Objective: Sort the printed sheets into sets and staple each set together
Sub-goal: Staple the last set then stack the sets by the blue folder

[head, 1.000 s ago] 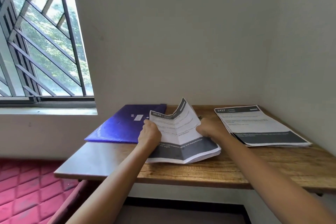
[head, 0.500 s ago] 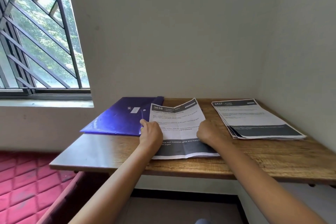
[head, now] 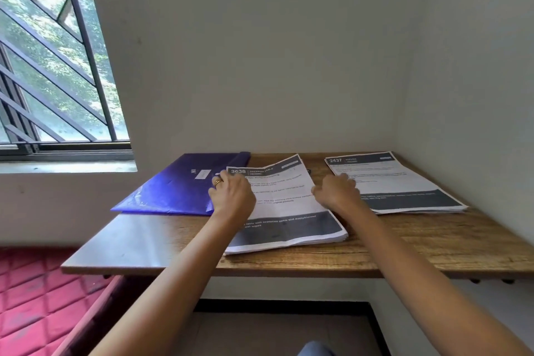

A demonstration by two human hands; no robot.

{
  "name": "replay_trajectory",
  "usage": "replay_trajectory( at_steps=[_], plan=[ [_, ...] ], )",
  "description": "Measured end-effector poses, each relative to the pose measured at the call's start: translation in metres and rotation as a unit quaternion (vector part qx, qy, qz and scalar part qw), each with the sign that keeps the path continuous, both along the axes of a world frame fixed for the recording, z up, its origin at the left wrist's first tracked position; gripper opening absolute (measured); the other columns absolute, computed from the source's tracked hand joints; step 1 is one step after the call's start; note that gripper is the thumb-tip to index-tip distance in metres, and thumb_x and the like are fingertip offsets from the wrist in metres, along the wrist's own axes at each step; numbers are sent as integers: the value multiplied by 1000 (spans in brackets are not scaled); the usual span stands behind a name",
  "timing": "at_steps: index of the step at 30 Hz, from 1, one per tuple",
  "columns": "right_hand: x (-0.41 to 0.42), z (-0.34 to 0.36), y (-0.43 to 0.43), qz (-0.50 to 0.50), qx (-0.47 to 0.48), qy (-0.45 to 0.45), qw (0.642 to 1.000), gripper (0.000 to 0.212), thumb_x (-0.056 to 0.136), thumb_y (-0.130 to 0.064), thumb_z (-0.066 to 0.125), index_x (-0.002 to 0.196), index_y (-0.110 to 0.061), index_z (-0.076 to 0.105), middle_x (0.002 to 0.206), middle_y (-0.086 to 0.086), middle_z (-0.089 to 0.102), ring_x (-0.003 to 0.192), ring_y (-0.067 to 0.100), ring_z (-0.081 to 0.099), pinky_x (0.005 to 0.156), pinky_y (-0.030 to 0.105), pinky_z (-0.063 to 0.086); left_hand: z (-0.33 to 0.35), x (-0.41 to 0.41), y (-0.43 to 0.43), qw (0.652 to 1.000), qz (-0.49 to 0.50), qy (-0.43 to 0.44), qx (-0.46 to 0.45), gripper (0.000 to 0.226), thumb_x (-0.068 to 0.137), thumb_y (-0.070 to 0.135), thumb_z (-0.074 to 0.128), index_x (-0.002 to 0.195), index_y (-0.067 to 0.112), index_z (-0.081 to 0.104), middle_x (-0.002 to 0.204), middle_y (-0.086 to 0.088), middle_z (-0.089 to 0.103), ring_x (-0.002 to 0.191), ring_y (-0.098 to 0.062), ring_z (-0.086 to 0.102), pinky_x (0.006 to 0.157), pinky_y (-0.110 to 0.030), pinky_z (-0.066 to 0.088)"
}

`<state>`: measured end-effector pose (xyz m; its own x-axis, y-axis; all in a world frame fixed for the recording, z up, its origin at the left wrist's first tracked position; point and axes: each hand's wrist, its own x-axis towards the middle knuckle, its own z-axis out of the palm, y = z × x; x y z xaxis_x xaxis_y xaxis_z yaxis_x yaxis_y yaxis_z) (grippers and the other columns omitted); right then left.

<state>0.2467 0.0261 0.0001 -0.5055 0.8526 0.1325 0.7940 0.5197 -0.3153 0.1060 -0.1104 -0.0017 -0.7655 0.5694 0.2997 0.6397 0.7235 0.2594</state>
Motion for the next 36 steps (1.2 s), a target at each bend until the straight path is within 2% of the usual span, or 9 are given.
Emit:
replay_trajectory(
  at_steps=[6, 11, 13, 20, 25, 28, 30, 33, 36],
  plan=[
    [27, 13, 36, -49, 23, -37, 998, 65, 82, -50, 67, 129, -9, 51, 139, 18, 42, 128, 35, 39, 99, 41, 38, 13, 10, 27, 982, -156, -27, 105, 32, 99, 19, 40, 116, 2, 59, 121, -22, 50, 113, -41, 48, 94, -42, 38],
    [40, 12, 44, -34, -20, -56, 998, 46, 77, -39, 75, 107, -10, 56, 98, 6, 57, 91, 23, 57, 74, 31, 48, 26, 36, 53, 955, -217, -141, 147, 30, 98, 19, 44, 109, 0, 65, 111, -17, 64, 105, -33, 58, 86, -34, 44],
    [42, 14, 46, -23, -4, -67, 997, 38, 77, -35, 74, 100, -11, 55, 101, 6, 60, 84, 20, 55, 69, 28, 46, 28, 44, 63, 945, -224, -189, 148, 29, 99, 20, 44, 107, 1, 64, 109, -14, 64, 102, -29, 58, 86, -33, 46],
    [37, 11, 54, 26, 75, -116, 990, 32, 85, -17, 64, 114, -5, 60, 116, 13, 57, 106, 28, 58, 81, 31, 49, 23, 63, 110, 874, -225, -402, 158, 22, 87, 1, 45, 67, 4, 54, 66, -5, 43, 69, -23, 44, 68, -35, 38],
    [39, 1, 60, 31, 120, -87, 988, 30, 95, -12, 48, 122, -3, 59, 121, 17, 58, 110, 31, 57, 89, 34, 47, 27, 72, 144, 820, -206, -511, 157, 12, 97, 7, 45, 95, 3, 56, 79, -7, 48, 69, -17, 51, 67, -28, 50],
    [45, 1, 63, 18, 110, -51, 993, 30, 98, -20, 47, 118, -2, 61, 118, 17, 60, 106, 29, 59, 85, 32, 47, 25, 79, 160, 813, -173, -538, 142, 39, 100, 14, 46, 135, -2, 40, 112, -17, 53, 113, -29, 56, 93, -38, 52],
    [50, 0, 66, 14, 93, -35, 995, 31, 98, -22, 47, 118, -2, 61, 119, 17, 60, 107, 29, 59, 83, 32, 46, 22, 83, 171, 813, -161, -541, 146, 47, 101, 17, 45, 143, -2, 34, 107, -17, 49, 129, -29, 47, 102, -39, 45],
    [56, 1, 71, 5, 54, -1, 998, 34, 97, -26, 50, 122, -5, 59, 121, 15, 60, 105, 28, 59, 77, 29, 43, 25, 92, 184, 801, -171, -555, 143, 47, 103, 21, 38, 144, -2, 36, 94, -14, 53, 93, -25, 56, 97, -35, 42],
    [62, 13, 75, 21, -5, -29, 999, 26, 97, -26, 52, 110, -7, 63, 122, 11, 63, 102, 23, 59, 70, 25, 43, 29, 99, 197, 782, -167, -580, 156, 48, 103, 24, 38, 144, 1, 36, 141, -18, 48, 119, -31, 53, 103, -39, 40]
  ],
)
